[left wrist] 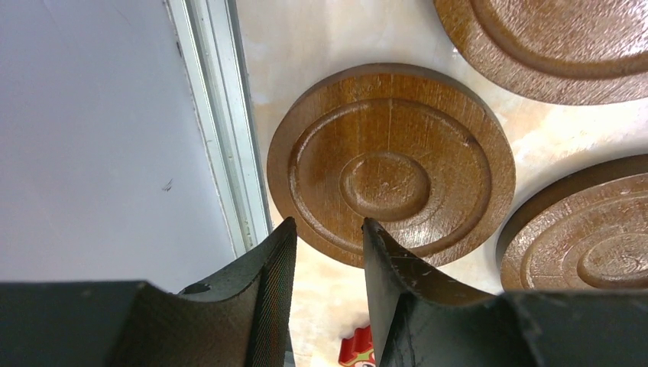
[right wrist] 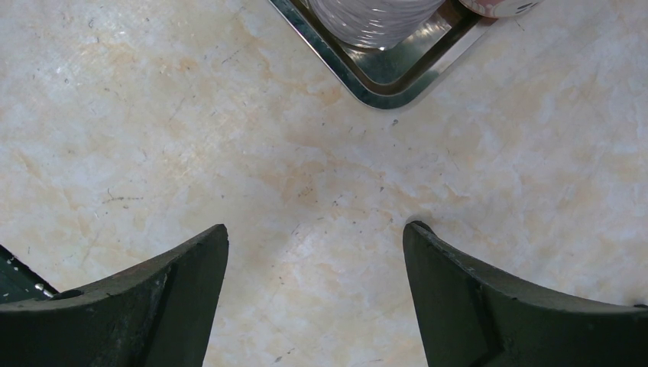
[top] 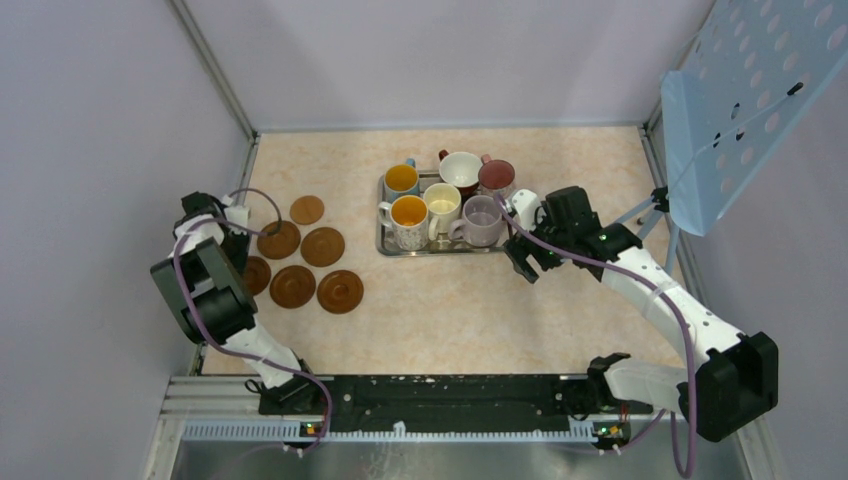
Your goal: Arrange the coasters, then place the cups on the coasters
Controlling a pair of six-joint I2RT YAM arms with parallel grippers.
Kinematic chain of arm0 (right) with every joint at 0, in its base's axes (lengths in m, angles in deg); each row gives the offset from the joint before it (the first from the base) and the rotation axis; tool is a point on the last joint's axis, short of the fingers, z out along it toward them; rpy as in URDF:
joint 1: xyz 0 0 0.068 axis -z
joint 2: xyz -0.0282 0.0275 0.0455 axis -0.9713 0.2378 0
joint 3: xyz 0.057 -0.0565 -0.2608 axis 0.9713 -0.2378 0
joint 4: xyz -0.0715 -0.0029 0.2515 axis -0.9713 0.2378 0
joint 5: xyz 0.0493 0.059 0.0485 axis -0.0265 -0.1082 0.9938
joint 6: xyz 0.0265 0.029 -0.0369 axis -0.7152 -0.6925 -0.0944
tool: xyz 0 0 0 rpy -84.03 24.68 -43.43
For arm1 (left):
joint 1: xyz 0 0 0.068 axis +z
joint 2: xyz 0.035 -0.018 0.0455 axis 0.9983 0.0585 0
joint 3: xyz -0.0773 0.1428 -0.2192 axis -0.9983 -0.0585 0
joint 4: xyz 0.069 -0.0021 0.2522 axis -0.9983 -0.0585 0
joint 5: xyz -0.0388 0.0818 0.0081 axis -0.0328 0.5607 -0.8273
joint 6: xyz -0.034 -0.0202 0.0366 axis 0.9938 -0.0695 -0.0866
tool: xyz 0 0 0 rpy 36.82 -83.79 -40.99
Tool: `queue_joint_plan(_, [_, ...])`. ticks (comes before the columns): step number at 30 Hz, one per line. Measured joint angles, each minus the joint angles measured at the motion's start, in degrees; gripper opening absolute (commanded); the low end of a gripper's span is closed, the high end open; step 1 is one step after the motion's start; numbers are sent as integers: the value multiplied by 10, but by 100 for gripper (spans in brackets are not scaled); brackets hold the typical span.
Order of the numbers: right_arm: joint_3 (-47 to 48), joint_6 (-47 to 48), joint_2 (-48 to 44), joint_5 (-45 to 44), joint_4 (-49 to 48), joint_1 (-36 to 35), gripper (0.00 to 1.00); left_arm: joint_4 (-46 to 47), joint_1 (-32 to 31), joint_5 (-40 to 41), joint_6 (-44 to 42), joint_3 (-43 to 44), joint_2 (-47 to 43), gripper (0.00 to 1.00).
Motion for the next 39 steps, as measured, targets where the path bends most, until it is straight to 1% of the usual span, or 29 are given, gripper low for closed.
queue_joint_plan(8, [0,0,0,0,0,0,83,9,0,-4,5,3,32,44])
queue_joint_plan(24, [0,0,0,0,1,0,83,30,-1,7,-2,-28,10,45])
queue_joint_plan(26, [0,0,0,0,1,0,83,29,-1,7,-2,-28,10,47])
queue_joint_plan(29, [0,0,0,0,1,0,83,22,0,1,0,-25,10,56])
queue_joint_plan(32, [5,-1,3,0,3,0,83,-6,-2,-26,3,-5,10,65])
queue_joint_plan(36, [29,-3,13,2,2,0,83,-40,-19,-69,7,77,10,77])
queue_joint_plan(39, [51,-7,19,8,-1,0,83,-59,-43,-124,-5,151,8,85])
